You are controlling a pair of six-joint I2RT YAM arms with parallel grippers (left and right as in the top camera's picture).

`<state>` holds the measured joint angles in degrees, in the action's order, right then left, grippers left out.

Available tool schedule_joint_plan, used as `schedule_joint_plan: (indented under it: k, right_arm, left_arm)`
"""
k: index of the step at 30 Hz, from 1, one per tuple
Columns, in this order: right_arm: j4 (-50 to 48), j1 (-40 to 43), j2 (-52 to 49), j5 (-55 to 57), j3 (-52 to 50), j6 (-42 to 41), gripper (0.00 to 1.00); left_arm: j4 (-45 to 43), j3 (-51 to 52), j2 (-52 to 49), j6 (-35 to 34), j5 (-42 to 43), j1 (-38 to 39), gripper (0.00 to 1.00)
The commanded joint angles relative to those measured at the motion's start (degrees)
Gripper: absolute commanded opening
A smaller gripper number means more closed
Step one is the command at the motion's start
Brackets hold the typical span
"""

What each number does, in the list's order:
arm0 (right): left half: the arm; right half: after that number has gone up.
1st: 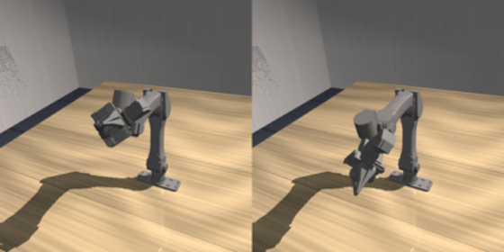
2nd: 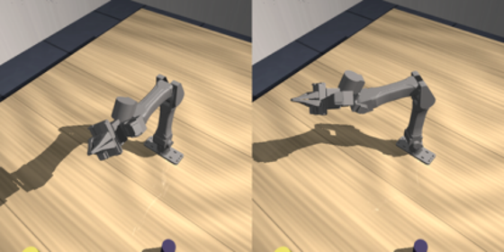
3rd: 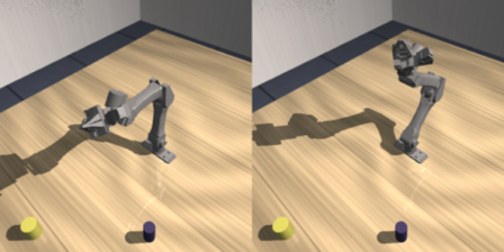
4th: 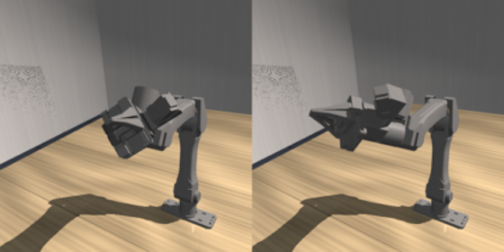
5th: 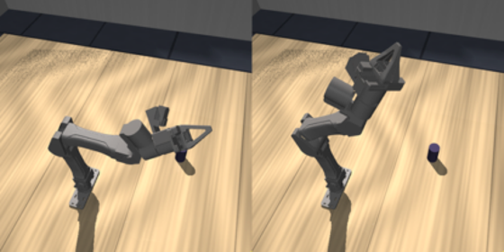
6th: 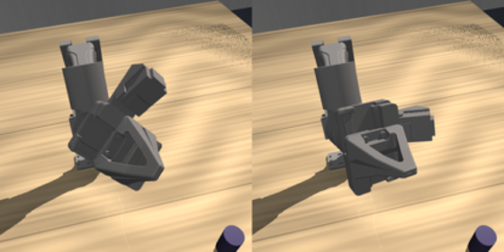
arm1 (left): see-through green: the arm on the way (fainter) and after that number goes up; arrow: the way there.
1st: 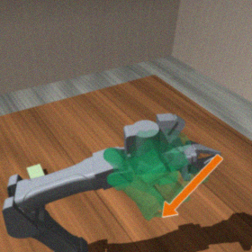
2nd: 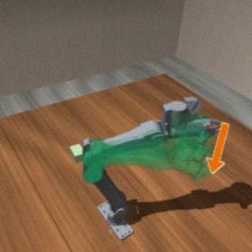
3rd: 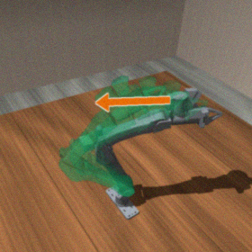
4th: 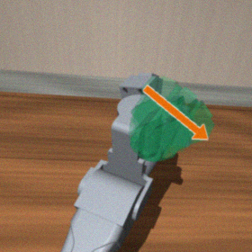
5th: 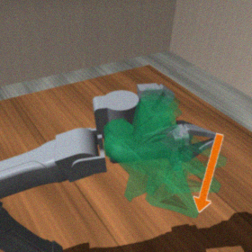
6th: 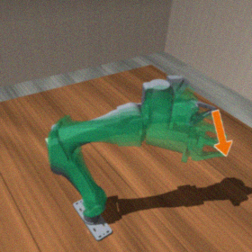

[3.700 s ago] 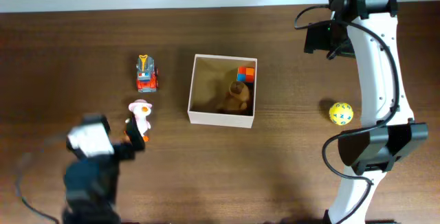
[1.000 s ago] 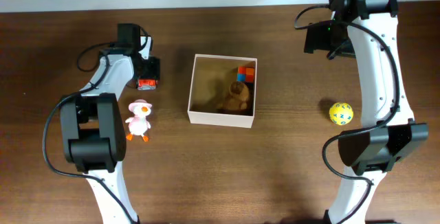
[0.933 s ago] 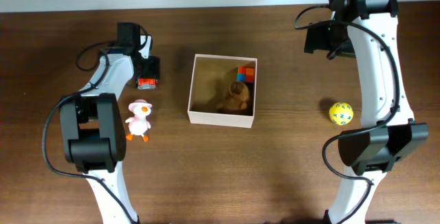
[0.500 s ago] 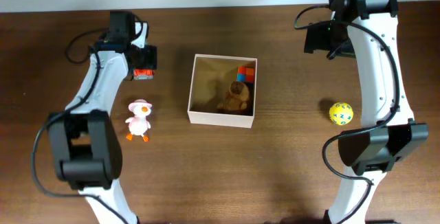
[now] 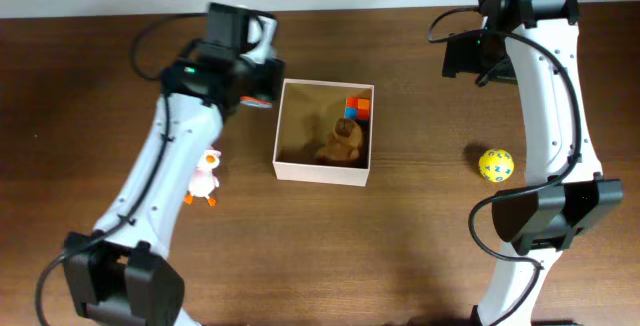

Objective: Pack container
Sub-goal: 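Lift the fire truck with left gripper and carry over box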

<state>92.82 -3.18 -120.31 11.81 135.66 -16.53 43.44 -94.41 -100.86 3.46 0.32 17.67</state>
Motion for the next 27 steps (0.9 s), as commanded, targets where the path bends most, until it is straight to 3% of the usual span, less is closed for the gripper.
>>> schedule_joint_plan:
  k: [1, 9, 27]
  right_arm:
    - [0.0, 0.2, 1.7, 0.9, 0.9, -0.5, 0.99]
    - [0.0, 0.2, 1.7, 0.9, 0.9, -0.5, 0.99]
    - [0.0, 0.2, 1.7, 0.9, 0.9, -0.5, 0.99]
  left_arm:
    - [1.5, -1.2, 1.2, -0.4, 1.0, 3.7, 0.50]
    - [2.6, -1.2, -0.1, -3.3, 0.8, 8.4, 0.50]
    - [1.8, -1.2, -12.5, -7.8, -1.1, 8.5, 0.50]
